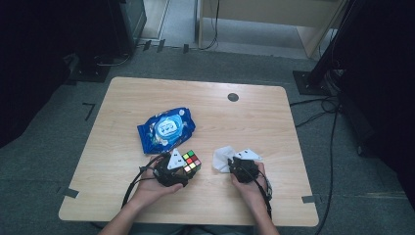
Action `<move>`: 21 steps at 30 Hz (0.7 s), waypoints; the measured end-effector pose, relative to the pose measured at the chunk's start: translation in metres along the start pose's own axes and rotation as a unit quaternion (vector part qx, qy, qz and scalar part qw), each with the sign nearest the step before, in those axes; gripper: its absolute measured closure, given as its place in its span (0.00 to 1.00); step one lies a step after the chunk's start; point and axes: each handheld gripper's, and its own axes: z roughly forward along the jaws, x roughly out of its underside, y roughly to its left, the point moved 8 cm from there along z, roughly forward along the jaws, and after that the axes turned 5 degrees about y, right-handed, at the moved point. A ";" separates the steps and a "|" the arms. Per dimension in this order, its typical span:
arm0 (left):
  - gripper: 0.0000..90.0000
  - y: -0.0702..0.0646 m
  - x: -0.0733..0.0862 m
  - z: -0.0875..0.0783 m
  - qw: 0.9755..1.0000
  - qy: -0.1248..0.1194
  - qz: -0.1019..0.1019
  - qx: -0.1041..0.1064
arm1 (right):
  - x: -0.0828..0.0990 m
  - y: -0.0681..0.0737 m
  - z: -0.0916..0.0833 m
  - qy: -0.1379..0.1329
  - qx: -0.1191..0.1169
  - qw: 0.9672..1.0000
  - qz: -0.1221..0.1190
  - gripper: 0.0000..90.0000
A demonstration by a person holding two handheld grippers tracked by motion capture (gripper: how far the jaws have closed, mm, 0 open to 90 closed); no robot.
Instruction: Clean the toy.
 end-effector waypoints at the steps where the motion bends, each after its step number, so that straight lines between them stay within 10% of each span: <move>1: 0.38 0.000 0.000 0.000 1.000 0.001 0.001 0.000 | 0.000 0.000 0.000 -0.003 -0.005 1.000 0.007 0.96; 5: 0.38 -0.001 -0.001 0.001 1.000 0.002 0.004 0.001 | -0.021 0.017 -0.022 -0.072 -0.071 0.995 0.024 0.98; 10: 0.38 -0.008 -0.002 0.004 1.000 0.009 0.013 0.000 | -0.050 0.072 -0.064 -0.149 -0.123 0.980 -0.055 0.98; 21: 0.38 -0.018 -0.009 0.001 1.000 0.004 0.021 -0.002 | -0.050 0.139 -0.066 -0.147 -0.206 0.964 -0.086 0.98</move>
